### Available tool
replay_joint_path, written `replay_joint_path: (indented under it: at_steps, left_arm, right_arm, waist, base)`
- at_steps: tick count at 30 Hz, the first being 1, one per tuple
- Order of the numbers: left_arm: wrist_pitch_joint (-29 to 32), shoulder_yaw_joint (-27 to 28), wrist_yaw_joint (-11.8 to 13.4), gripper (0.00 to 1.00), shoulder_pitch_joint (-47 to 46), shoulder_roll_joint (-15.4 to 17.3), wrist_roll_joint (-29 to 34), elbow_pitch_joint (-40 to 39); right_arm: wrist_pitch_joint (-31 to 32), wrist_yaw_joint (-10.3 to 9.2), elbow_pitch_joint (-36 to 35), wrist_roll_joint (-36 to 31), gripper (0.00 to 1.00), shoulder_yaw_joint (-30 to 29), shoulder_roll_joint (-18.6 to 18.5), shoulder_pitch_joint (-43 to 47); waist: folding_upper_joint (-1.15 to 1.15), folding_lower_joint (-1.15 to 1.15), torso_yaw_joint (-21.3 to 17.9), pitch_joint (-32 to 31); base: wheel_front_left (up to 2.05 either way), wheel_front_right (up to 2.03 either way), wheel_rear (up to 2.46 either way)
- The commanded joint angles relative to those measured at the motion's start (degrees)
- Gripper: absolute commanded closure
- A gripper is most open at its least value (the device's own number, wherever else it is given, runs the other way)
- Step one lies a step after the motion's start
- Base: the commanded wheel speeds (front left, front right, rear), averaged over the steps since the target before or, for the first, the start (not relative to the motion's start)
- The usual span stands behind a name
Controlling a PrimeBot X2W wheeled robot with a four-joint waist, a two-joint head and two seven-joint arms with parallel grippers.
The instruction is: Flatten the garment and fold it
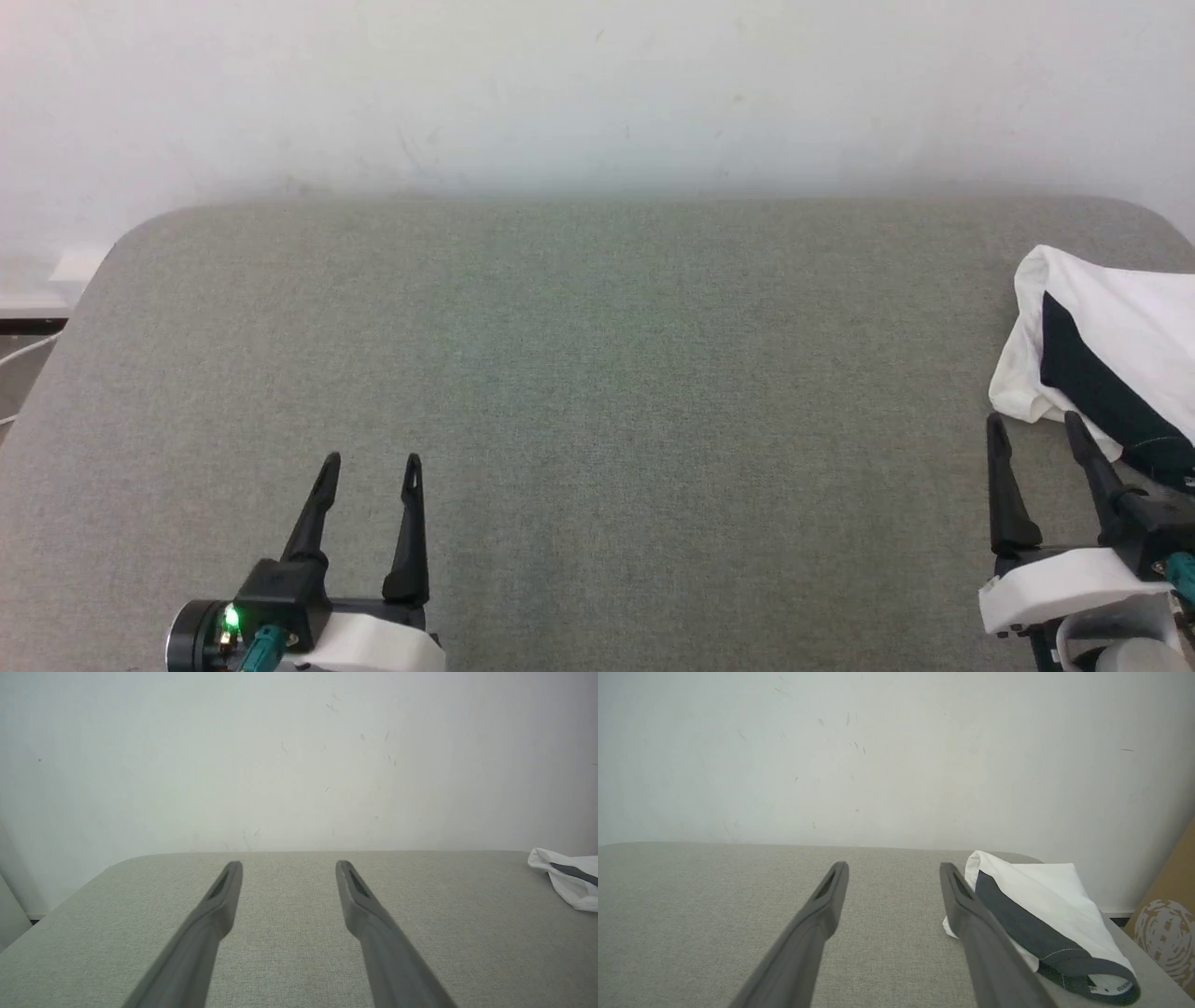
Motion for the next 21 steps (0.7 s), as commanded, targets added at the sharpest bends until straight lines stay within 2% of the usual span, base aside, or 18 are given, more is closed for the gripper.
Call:
replay_joint_path:
  at_steps: [1,21]
  left_arm:
    - [-0.26,0.27,-0.17,0.00,0.43,-0.31,0.50,0.21]
    - [-0.27,3.43,-2.93,0.00,-0.57,-2.41,2.31,0.46]
  right_arm:
    - [-0.25,-0.05,0.14,-0.32,0.00,-0.40,0.09,-0.50]
    - [-0.31,-0.05,0.55,-0.31,0.00,-0.48,0.09,-2.69]
  waist:
    - [0.00,0.01,-0.22,0.25]
    - [0.00,0.01,-2.03,2.28]
  base:
    - [0.00,0.00,0.00]
    - [0.00,0.00,0.00]
